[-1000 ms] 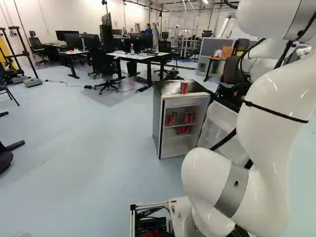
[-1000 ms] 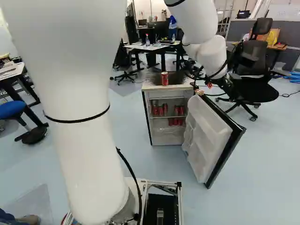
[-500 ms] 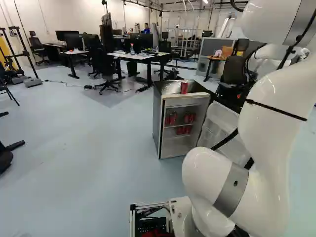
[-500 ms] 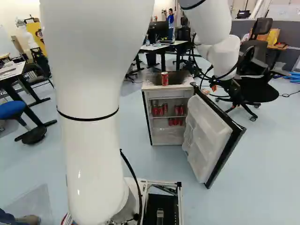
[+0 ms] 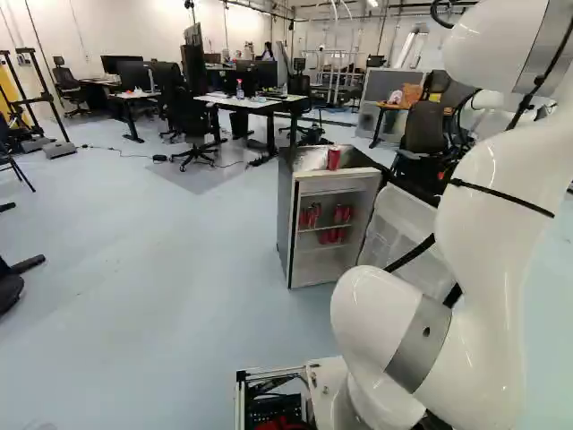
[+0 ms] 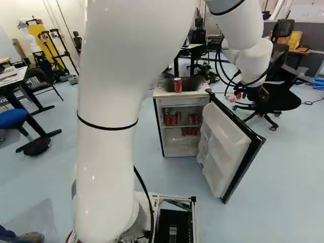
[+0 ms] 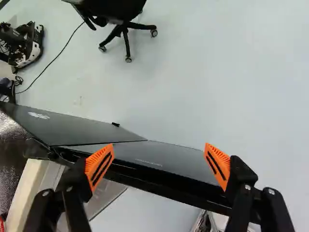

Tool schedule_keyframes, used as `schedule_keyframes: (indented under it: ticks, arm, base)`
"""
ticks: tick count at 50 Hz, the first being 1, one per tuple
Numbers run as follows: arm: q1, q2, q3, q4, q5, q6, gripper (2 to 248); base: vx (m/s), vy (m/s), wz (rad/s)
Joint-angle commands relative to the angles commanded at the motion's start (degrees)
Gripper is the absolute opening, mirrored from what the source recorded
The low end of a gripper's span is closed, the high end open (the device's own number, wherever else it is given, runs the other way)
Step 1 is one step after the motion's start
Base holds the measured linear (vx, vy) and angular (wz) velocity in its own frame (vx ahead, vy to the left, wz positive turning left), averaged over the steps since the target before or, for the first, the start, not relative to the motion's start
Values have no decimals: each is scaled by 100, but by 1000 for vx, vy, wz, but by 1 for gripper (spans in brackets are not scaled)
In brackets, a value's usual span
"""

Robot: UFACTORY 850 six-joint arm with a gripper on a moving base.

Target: Grab a drink from the fridge

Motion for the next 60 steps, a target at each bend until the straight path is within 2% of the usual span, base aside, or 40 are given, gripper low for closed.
schedule_keyframes:
  ticks: [48, 60]
  arm:
    - [-176, -1244, -1724, 0, -1904, 0, 247]
    - [-188, -1485, -2015, 0, -1949, 0, 247]
  base:
    - [0, 0, 0]
    - [0, 0, 0]
